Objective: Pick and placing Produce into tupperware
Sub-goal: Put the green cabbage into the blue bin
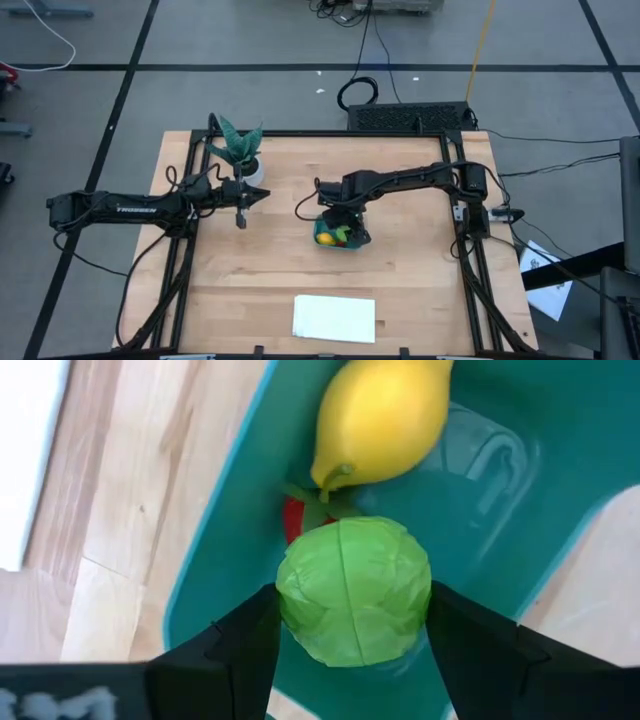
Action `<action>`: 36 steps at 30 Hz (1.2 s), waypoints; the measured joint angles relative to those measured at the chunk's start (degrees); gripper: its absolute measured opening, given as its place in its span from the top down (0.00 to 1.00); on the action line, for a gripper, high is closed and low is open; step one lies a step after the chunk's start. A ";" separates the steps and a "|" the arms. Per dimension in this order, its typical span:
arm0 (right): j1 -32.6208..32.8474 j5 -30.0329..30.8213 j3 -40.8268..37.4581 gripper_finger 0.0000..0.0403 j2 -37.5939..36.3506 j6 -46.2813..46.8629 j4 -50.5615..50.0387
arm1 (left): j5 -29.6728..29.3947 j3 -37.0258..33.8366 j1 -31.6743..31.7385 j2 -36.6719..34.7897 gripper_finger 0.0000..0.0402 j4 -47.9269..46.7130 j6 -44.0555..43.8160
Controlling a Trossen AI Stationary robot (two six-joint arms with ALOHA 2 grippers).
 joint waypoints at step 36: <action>-0.16 0.07 -3.50 0.46 -0.02 -1.57 2.93 | 0.00 0.00 0.00 0.00 0.94 0.05 0.00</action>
